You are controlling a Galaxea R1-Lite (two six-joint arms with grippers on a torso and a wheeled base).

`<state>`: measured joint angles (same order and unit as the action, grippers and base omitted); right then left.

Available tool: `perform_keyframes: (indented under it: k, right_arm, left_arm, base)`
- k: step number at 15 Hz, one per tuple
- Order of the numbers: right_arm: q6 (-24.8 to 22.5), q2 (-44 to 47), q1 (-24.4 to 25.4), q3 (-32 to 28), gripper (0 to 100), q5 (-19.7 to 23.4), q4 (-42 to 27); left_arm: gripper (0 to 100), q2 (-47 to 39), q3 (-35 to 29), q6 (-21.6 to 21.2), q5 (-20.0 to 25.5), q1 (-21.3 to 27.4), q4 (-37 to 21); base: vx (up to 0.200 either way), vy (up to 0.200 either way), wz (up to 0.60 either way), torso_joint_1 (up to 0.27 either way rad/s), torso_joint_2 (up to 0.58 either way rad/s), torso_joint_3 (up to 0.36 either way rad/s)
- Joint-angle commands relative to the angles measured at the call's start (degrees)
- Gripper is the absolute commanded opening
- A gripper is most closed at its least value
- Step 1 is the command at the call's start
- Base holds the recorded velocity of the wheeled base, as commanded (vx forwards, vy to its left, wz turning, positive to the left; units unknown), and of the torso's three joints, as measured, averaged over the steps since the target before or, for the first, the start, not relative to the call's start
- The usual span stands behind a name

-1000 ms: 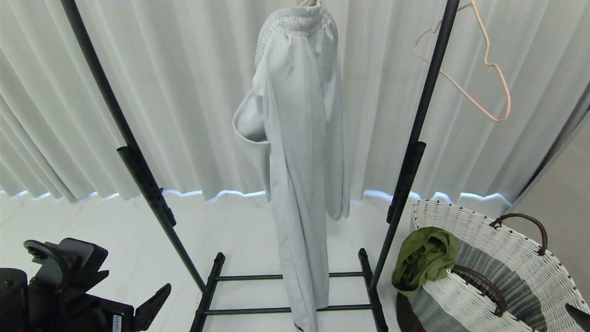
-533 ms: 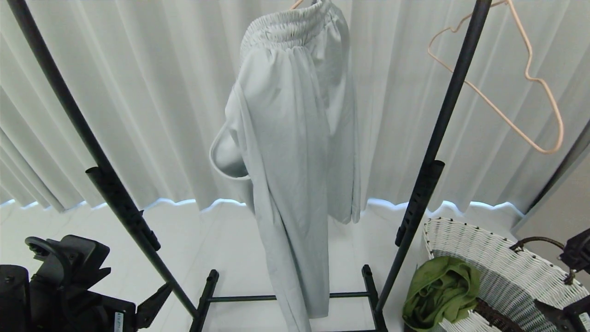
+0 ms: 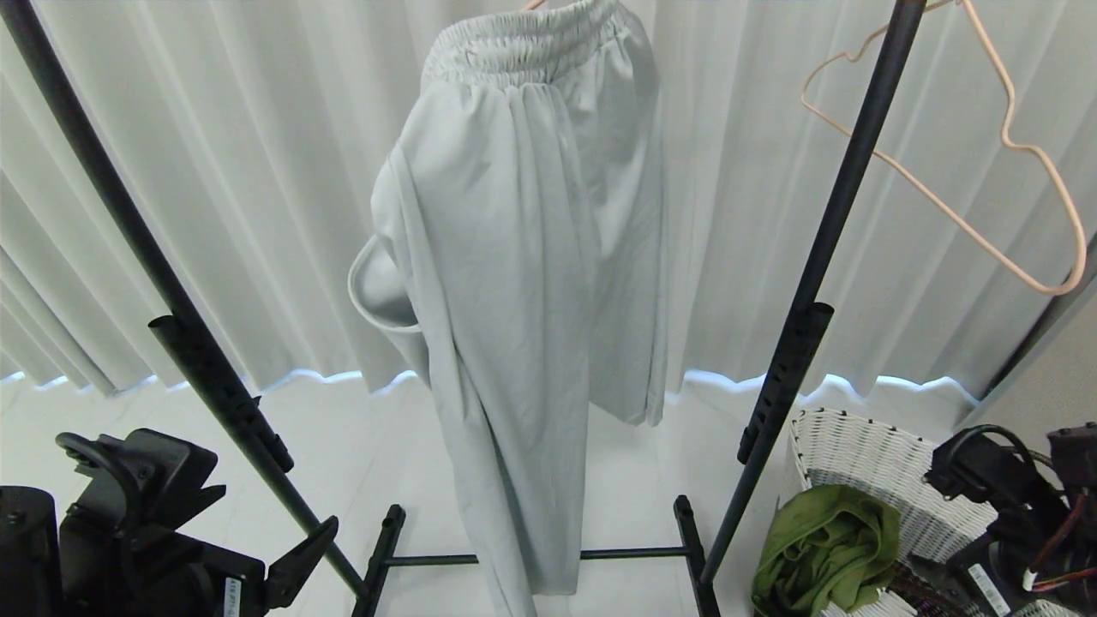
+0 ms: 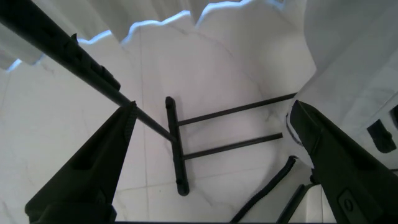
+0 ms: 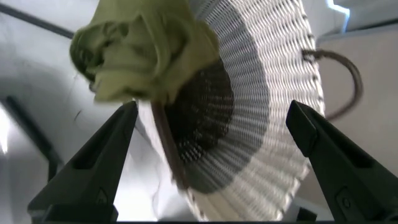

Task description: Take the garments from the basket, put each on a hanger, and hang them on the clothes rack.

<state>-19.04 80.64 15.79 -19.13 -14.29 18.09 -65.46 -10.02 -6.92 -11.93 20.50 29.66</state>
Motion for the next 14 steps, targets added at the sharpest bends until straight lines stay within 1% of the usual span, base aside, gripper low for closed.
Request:
perform_keyframes:
  k: [1,6,10,11,12,14]
  right_arm:
    - [-0.3,12.1,0.2,1.5,100,-0.7,7.8]
    - [-0.3,19.3,0.2,1.5,100,-1.3,18.8]
    - [-0.2,21.7,0.2,1.1,100,-1.5,22.7]
    - [-0.2,22.0,0.2,1.2,100,-2.1,23.5]
    - [-0.2,23.1,0.2,1.3,0,-3.6,25.1]
    - [-0.2,24.1,0.2,1.2,0,-6.7,26.8]
  left_arm:
    - [100,0.1,0.0,0.0,0.0,1.0,0.0]
    - [100,0.2,0.1,0.1,-0.1,2.3,0.0]
    - [100,0.2,0.3,0.1,0.0,2.3,0.0]
    - [100,0.2,0.3,0.1,-0.1,2.3,0.0]
    - [100,0.1,0.3,0.1,0.0,2.3,0.0]
    - [100,0.2,0.3,0.2,-0.1,2.3,0.0]
  base:
    - [0.000,0.000,0.00,0.000,0.00,0.000]
    - [0.000,0.000,0.00,0.000,0.00,0.000]
    - [0.000,0.000,0.00,0.000,0.00,0.000]
    - [0.000,0.000,0.00,0.000,0.00,0.000]
    - [0.000,0.000,0.00,0.000,0.00,0.000]
    - [0.000,0.000,0.00,0.000,0.00,0.000]
